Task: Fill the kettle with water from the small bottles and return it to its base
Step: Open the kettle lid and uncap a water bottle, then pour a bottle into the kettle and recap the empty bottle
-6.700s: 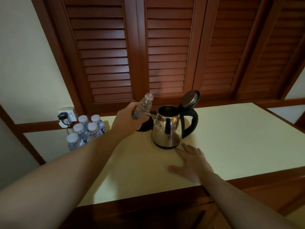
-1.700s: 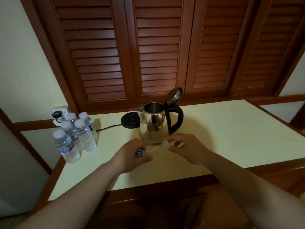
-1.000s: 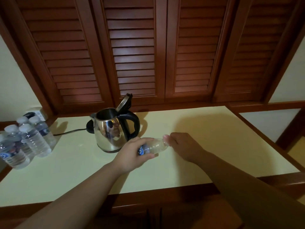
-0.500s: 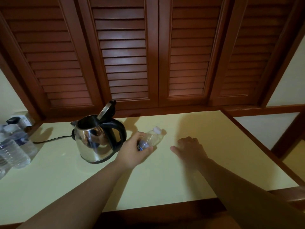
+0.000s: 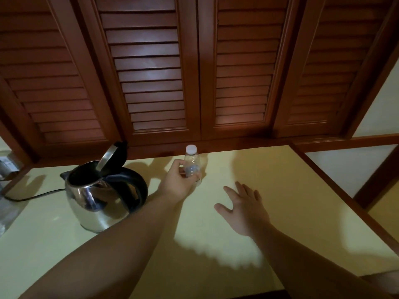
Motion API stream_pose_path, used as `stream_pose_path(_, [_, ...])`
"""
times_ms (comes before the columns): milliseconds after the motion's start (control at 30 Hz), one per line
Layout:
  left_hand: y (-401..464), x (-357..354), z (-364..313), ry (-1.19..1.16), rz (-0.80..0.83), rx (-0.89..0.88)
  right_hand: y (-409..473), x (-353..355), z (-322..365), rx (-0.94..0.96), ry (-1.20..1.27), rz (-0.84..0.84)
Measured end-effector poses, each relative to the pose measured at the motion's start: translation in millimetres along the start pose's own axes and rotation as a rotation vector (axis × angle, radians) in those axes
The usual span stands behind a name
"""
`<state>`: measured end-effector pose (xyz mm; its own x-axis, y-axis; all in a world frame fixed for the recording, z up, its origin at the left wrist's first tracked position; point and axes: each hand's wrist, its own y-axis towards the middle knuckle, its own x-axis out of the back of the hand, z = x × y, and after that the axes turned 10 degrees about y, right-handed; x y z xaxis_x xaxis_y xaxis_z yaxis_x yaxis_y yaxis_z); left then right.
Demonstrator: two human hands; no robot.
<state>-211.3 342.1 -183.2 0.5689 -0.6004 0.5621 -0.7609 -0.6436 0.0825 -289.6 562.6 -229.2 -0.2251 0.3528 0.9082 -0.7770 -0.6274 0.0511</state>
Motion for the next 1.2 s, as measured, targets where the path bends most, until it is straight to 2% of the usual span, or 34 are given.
stream_pose_path(233, [29.6,-21.7,3.7,-0.014,-0.006,0.123,1.7,-1.3,-1.5,-0.022,0.007,-0.002])
stream_pose_path(400, [15.0,-23.2,18.2,0.070,0.015,0.081,0.8,2.0,1.2,-0.029,0.013,0.010])
stream_pose_path(500, [-8.3,-17.2,27.0,0.174,0.024,-0.012,-1.5,5.9,5.1,-0.038,0.002,0.027])
stream_pose_path(600, [-41.7,-3.7,41.4,0.330,0.059,-0.179,-1.2,11.1,11.1,-0.065,-0.027,0.068])
stream_pose_path(733, [-82.6,25.7,65.5,0.472,0.183,-0.429,-5.0,18.4,18.2,-0.088,-0.098,0.111])
stream_pose_path(833, [-104.9,60.9,90.1,0.560,0.239,-0.545,-11.9,14.5,33.6,-0.112,-0.080,0.099])
stream_pose_path(1000, [-134.9,125.2,127.0,0.589,0.248,-0.567,-44.9,-26.3,104.5,0.094,0.025,-0.016])
stream_pose_path(1200, [-166.1,207.6,173.3,0.583,0.228,-0.510,-74.2,-85.9,202.0,0.319,0.113,-0.036])
